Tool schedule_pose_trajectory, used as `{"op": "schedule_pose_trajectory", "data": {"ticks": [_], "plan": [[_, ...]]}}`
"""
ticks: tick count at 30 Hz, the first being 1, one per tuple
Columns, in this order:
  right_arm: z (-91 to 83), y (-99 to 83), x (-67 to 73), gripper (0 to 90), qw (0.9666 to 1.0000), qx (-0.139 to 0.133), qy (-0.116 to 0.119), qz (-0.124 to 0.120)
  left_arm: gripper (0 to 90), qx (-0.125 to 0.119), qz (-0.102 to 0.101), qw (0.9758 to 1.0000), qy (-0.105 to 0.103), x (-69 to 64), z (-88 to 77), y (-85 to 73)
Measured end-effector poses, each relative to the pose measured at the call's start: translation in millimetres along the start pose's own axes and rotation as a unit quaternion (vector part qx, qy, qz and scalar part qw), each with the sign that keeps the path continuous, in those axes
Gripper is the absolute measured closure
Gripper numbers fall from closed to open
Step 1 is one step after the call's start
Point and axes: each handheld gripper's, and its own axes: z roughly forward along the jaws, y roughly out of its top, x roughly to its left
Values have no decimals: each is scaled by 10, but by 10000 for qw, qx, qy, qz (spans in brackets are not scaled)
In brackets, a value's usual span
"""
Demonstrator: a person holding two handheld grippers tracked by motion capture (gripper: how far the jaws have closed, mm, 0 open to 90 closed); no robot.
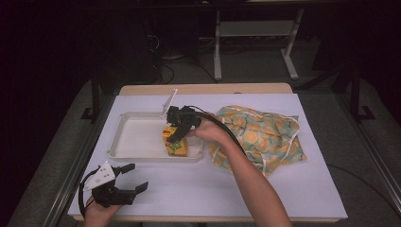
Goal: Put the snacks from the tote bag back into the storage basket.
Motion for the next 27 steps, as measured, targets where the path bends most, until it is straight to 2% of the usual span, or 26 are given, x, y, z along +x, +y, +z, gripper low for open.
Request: {"op": "schedule_pose_trajectory", "data": {"ticks": [27], "plan": [[17, -54, 22, 497, 9999, -61, -36, -94, 148, -9, 17, 10000, -6, -4, 7, 2]]}}
